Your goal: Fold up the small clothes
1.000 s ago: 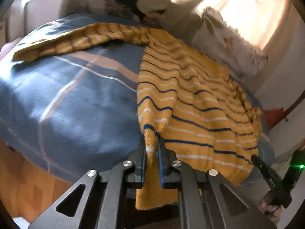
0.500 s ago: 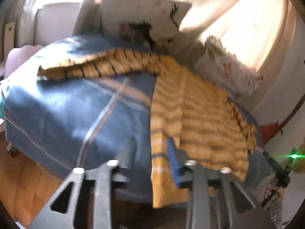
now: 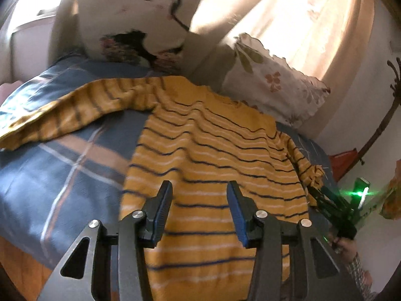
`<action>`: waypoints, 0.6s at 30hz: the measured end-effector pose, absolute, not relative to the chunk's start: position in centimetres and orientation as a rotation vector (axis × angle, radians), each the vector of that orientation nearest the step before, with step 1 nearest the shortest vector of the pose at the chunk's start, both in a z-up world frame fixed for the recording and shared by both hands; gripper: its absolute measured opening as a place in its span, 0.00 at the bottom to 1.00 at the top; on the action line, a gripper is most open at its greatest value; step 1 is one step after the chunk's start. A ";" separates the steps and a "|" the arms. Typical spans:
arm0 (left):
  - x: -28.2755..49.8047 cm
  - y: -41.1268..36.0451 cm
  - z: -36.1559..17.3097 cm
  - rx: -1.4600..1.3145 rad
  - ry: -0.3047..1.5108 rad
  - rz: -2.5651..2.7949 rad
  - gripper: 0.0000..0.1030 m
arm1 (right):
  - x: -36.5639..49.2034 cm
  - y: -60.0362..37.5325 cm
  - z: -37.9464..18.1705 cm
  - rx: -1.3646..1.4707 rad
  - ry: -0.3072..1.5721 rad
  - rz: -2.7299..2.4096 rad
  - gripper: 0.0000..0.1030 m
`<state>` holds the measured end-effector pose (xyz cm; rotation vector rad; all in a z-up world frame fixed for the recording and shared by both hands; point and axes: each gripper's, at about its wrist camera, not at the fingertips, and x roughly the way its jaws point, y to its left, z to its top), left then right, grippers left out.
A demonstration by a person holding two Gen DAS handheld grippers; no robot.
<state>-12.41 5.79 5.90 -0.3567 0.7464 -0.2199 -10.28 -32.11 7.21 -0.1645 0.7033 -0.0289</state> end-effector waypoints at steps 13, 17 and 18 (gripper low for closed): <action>-7.1 4.7 5.1 -0.410 0.796 -0.247 0.43 | -6.3 -59.7 16.9 0.242 0.585 -0.572 0.02; -6.2 4.3 4.3 -0.433 0.825 -0.256 0.43 | -6.1 -66.0 16.0 0.339 0.601 -0.695 0.00; -6.0 4.2 4.1 -0.433 0.829 -0.256 0.43 | -6.1 -67.0 15.5 0.348 0.612 -0.721 0.00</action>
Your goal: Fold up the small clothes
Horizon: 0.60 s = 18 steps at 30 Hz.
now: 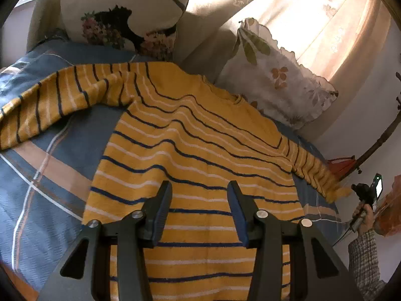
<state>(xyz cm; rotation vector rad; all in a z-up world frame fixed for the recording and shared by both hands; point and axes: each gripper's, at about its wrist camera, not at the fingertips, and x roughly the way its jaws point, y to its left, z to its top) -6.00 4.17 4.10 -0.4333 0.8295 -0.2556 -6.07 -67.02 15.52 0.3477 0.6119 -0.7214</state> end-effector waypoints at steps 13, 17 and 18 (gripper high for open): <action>-4.3 2.4 3.4 -0.441 0.872 -0.287 0.45 | -10.9 -66.3 6.6 1.060 0.672 -0.235 0.36; -4.1 1.8 3.4 -0.434 0.879 -0.307 0.48 | -10.6 -64.8 4.7 1.059 0.725 -0.341 0.46; -4.2 1.7 3.4 -0.433 0.879 -0.310 0.48 | -10.5 -64.9 4.6 1.042 0.726 -0.371 0.46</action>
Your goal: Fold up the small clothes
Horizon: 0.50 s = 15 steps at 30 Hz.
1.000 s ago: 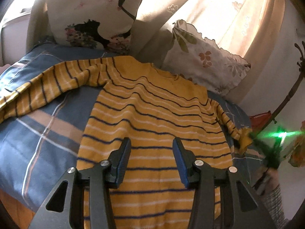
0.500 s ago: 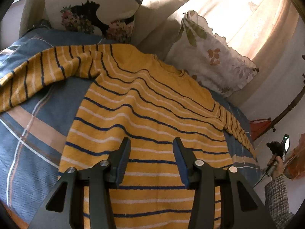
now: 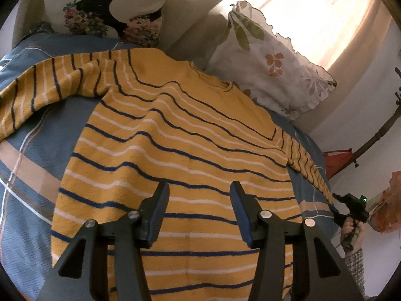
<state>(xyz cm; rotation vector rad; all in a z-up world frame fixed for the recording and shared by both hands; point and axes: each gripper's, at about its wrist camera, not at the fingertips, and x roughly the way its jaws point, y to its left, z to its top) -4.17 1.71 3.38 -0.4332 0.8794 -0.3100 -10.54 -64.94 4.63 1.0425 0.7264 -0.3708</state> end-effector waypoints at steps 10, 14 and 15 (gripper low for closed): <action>-5.2 4.2 3.7 -0.495 0.842 -0.297 0.48 | -6.9 -66.0 7.0 0.897 0.674 -0.502 0.06; -5.6 6.3 3.8 -0.534 0.817 -0.289 0.49 | -5.7 -65.2 12.3 0.757 0.590 -0.587 0.05; -5.6 6.7 3.8 -0.542 0.812 -0.289 0.49 | -5.4 -64.7 13.3 0.732 0.583 -0.590 0.05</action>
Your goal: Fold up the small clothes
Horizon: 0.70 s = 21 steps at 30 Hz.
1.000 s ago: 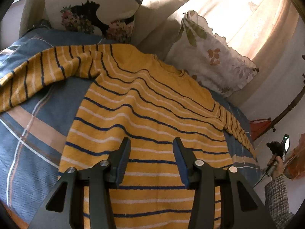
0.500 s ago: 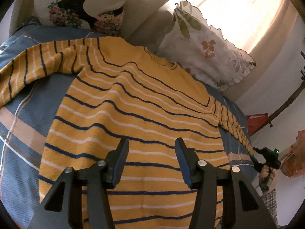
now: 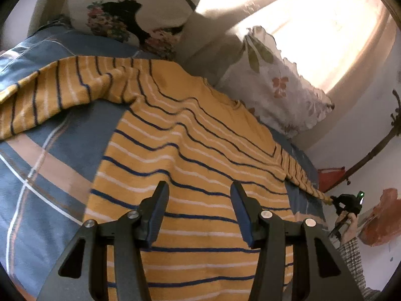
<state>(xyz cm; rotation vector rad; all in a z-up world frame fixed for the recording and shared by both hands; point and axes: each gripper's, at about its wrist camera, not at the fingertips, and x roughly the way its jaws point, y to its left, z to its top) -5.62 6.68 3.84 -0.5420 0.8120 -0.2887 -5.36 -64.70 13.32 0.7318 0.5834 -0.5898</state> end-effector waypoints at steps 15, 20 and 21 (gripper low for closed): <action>-10.0 14.5 3.5 -0.601 0.752 -0.149 0.50 | 14.1 -24.4 15.3 0.241 0.801 0.230 0.05; -11.6 17.1 2.7 -0.637 0.743 -0.068 0.52 | 15.9 -15.5 10.4 0.125 0.894 0.351 0.05; -11.8 17.6 2.6 -0.640 0.743 -0.052 0.52 | 16.3 -14.5 9.6 0.113 0.900 0.359 0.05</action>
